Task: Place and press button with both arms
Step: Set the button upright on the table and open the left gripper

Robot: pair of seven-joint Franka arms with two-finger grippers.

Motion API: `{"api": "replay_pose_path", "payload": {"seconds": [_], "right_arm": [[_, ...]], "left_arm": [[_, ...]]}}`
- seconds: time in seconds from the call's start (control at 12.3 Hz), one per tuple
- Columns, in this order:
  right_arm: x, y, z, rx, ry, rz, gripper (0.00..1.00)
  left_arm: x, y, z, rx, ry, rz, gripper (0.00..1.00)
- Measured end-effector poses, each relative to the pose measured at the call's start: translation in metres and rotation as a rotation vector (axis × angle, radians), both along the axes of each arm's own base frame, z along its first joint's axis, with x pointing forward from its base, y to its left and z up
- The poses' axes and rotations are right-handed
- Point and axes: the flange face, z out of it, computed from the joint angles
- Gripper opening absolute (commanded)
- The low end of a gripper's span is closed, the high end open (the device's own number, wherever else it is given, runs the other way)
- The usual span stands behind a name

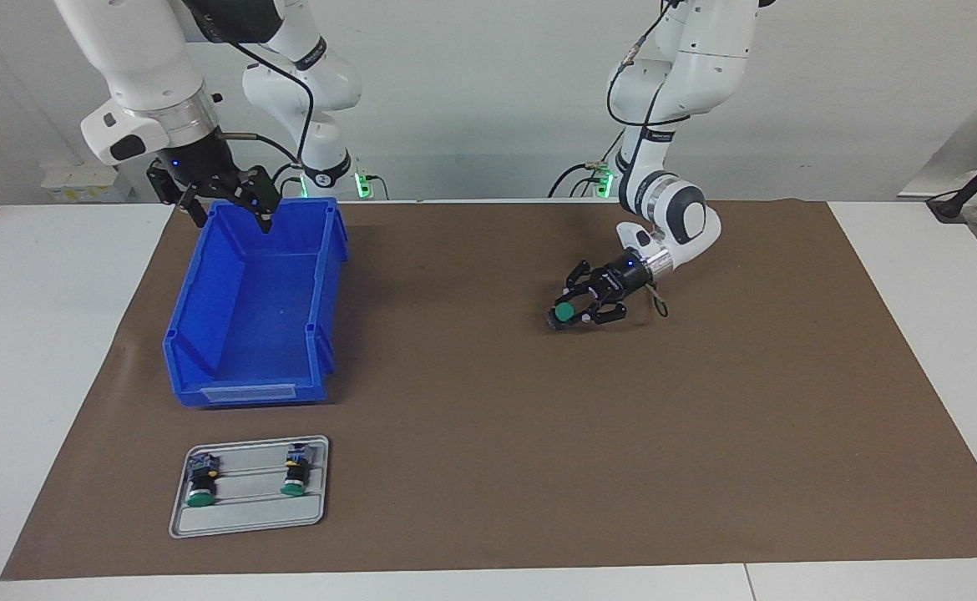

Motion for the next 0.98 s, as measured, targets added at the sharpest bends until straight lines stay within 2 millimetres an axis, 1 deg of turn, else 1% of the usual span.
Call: {"api": "replay_pose_path", "payload": {"seconds": [0.08, 0.16, 0.33, 0.73, 0.81, 0.9, 0.98], "right_arm": [[0.0, 0.0, 0.0, 0.0, 0.0, 0.0, 1.0], [0.0, 0.0, 0.0, 0.0, 0.0, 0.0, 1.0], [0.0, 0.0, 0.0, 0.0, 0.0, 0.0, 1.0], [0.0, 0.0, 0.0, 0.0, 0.0, 0.0, 1.0], [0.0, 0.0, 0.0, 0.0, 0.0, -0.001, 1.0], [0.0, -0.001, 0.0, 0.0, 0.0, -0.001, 1.0], [0.0, -0.001, 0.0, 0.0, 0.0, -0.001, 1.0]], "left_arm": [[-0.003, -0.002, -0.002, 0.003, 0.001, -0.006, 0.6], [-0.004, -0.002, -0.002, 0.003, 0.002, -0.008, 0.73], [-0.004, -0.001, -0.002, 0.0, 0.001, -0.006, 0.89], [-0.002, 0.004, -0.002, -0.003, 0.0, 0.004, 0.88], [-0.002, 0.006, -0.003, -0.001, 0.003, 0.009, 0.87], [-0.003, 0.01, -0.005, 0.006, 0.008, 0.012, 0.82], [-0.006, 0.017, -0.009, 0.029, 0.014, 0.0, 0.81]]}}
